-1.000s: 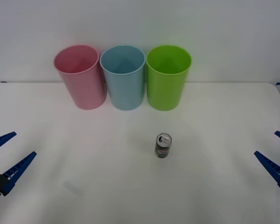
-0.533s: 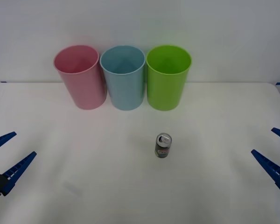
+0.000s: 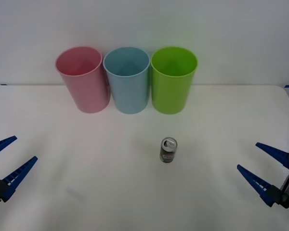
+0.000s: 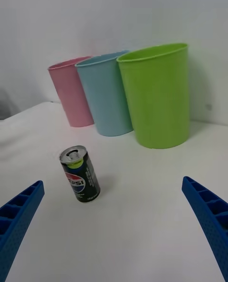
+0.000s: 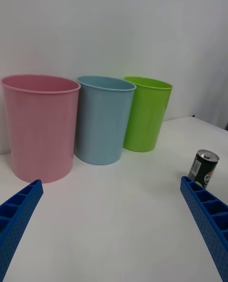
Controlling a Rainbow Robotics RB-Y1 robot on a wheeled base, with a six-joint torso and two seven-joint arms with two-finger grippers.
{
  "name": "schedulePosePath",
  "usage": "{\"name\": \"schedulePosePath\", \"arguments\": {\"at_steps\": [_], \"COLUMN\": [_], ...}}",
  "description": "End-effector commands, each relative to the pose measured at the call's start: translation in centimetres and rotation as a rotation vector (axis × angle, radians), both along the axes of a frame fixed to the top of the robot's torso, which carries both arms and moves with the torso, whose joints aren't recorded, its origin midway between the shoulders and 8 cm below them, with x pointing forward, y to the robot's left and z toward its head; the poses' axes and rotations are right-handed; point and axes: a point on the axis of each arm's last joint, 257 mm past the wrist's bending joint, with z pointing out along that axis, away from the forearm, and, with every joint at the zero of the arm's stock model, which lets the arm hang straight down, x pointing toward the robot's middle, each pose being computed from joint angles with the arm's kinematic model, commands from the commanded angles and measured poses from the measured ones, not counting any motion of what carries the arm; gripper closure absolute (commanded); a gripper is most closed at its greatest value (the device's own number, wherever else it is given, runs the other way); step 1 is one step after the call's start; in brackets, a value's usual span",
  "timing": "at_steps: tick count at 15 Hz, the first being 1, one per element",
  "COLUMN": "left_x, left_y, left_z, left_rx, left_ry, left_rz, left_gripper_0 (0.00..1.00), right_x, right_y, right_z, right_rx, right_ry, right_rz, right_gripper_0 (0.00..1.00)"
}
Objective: Grasp the object on the table and drop it into the matching bin: aluminum can to the light blue bin, PET bottle to the pink bin.
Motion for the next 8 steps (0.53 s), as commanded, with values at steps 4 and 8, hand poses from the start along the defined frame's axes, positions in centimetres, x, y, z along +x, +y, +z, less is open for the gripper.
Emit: {"name": "schedulePosePath", "arguments": {"at_steps": [4, 8], "left_x": [0.0, 0.0], "left_y": [0.0, 0.0], "left_z": [0.0, 0.0], "left_rx": [0.000, 0.000], "left_ry": [0.000, 0.000], "left_rz": [0.000, 0.000], "left_gripper_0": [0.00, 0.00], "right_x": [1.3, 2.2], "right_y": [2.5, 5.0], "right_z": [-3.7, -6.0], "right_rx": [-0.080, -0.103], "right_ry": [-0.034, -0.040], "right_rz": [0.021, 0.050], "right_gripper_0": [0.00, 0.00]}}
